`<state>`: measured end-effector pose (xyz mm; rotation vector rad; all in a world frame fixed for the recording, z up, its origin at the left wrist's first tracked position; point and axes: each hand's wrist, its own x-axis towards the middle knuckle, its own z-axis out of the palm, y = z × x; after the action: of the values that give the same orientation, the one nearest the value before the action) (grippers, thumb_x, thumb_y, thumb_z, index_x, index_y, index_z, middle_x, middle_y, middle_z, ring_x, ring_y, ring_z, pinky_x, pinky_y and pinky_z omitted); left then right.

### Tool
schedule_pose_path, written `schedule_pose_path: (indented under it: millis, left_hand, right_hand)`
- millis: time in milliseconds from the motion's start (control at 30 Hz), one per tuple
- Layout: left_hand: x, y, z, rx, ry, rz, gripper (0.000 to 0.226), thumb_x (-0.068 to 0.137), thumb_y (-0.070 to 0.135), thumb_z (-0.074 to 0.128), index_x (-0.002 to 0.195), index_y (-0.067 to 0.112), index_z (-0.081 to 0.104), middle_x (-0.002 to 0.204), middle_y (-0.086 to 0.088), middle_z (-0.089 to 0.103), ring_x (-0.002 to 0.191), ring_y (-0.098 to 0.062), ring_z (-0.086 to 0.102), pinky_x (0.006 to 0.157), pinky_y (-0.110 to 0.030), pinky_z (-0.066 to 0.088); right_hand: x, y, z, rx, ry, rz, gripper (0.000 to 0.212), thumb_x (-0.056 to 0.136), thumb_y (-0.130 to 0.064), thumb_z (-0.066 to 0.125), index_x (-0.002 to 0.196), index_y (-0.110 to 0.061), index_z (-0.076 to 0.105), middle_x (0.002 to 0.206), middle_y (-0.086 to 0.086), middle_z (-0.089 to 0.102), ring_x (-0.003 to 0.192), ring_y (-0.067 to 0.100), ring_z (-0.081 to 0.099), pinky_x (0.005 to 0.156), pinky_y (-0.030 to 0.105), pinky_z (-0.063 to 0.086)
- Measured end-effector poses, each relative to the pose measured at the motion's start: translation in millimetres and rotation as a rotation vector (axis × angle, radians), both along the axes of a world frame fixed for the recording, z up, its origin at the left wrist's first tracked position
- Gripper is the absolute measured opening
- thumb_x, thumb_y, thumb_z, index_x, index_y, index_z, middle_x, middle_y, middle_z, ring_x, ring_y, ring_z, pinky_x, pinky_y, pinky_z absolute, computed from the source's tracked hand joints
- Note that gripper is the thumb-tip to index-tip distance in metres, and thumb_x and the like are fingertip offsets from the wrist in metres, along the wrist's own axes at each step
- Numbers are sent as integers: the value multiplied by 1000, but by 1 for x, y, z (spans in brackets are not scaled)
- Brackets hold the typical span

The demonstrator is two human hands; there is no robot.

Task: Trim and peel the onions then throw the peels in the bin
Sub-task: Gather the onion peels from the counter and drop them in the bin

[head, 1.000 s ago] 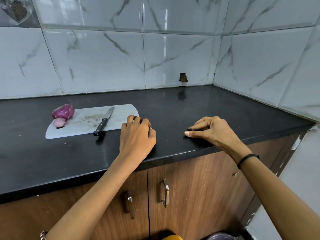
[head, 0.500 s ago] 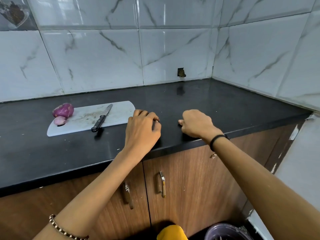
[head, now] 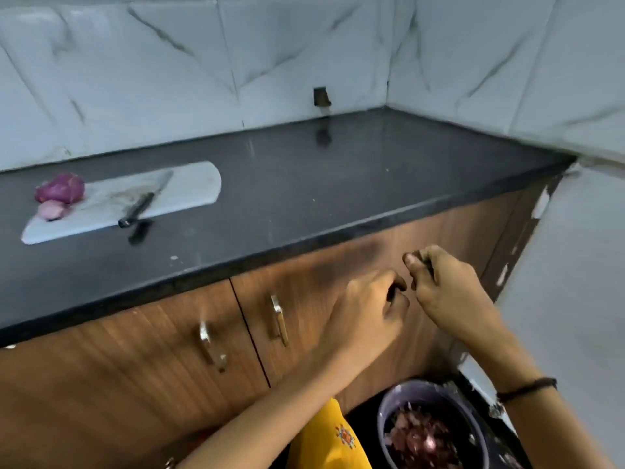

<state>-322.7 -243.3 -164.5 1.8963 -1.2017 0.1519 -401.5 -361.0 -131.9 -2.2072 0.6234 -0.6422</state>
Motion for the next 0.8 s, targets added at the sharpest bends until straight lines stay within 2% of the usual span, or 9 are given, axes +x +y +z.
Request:
schedule_pose_path:
  millis: [67, 167, 233, 333, 467, 567, 633, 700, 800]
  left_hand:
    - [-4, -22, -33, 126, 134, 5, 18, 89, 11, 60, 102, 11, 72, 94, -5, 72, 87, -18, 66, 77, -32, 52]
    - [-8, -53, -90, 377, 339, 37, 20, 88, 7, 59, 104, 3, 72, 105, -16, 73, 101, -30, 67, 86, -37, 51]
    - [-12, -74, -133, 536, 430, 36, 20, 90, 9, 60, 105, 1, 71, 111, -19, 72, 108, -32, 65, 87, -34, 49]
    - [-20, -92, -184, 661, 534, 59, 23, 91, 16, 66, 108, 1, 70, 114, -20, 70, 111, -33, 65, 84, -33, 47]
    - [-33, -108, -230, 785, 536, 40, 27, 94, 7, 57, 116, -6, 65, 124, -26, 63, 120, -38, 58, 95, -40, 43]
    - [-36, -114, -249, 807, 518, 27, 22, 89, 5, 62, 109, 3, 73, 120, -20, 69, 117, -36, 63, 96, -40, 49]
    - [-35, -114, -256, 821, 487, 21, 23, 89, 4, 64, 110, 4, 73, 121, -19, 69, 116, -35, 63, 97, -40, 49]
    - [-31, -113, -259, 798, 435, 24, 24, 89, 5, 65, 113, 4, 70, 118, -20, 69, 114, -36, 63, 93, -41, 48]
    - [-25, -115, -259, 743, 347, 39, 18, 89, 5, 63, 106, 6, 68, 104, -20, 71, 103, -38, 66, 82, -42, 48]
  right_hand:
    - [-12, -13, -39, 65, 123, -52, 27, 105, -24, 51, 87, -5, 57, 86, 9, 66, 83, 30, 63, 69, 37, 43]
    - [-24, -31, -110, 87, 401, -87, 28, 105, -19, 50, 90, 2, 61, 105, 26, 68, 103, 44, 61, 79, 40, 40]
    - [-30, -45, -162, 112, 552, -108, 26, 102, -15, 53, 92, 6, 64, 107, 30, 67, 105, 46, 60, 74, 40, 37]
    - [-38, -62, -223, 153, 607, -144, 18, 94, -12, 60, 82, 2, 62, 97, 30, 67, 95, 47, 63, 66, 36, 35]
    - [-49, -84, -263, 128, 670, -168, 20, 94, -14, 56, 104, -4, 71, 107, 25, 68, 100, 44, 65, 76, 43, 50]
    - [-55, -98, -281, 135, 748, -135, 28, 93, -8, 51, 114, -5, 69, 115, 25, 65, 105, 45, 64, 83, 44, 51]
    - [-58, -103, -285, 121, 780, -120, 29, 91, -7, 53, 114, -7, 71, 113, 23, 66, 103, 44, 65, 83, 42, 53]
    - [-58, -102, -284, 85, 772, -142, 26, 89, -8, 59, 112, -8, 72, 108, 22, 68, 99, 44, 66, 82, 42, 54]
    - [-54, -101, -282, 51, 775, -165, 26, 89, -4, 60, 111, -7, 73, 108, 23, 67, 102, 44, 65, 83, 43, 53]
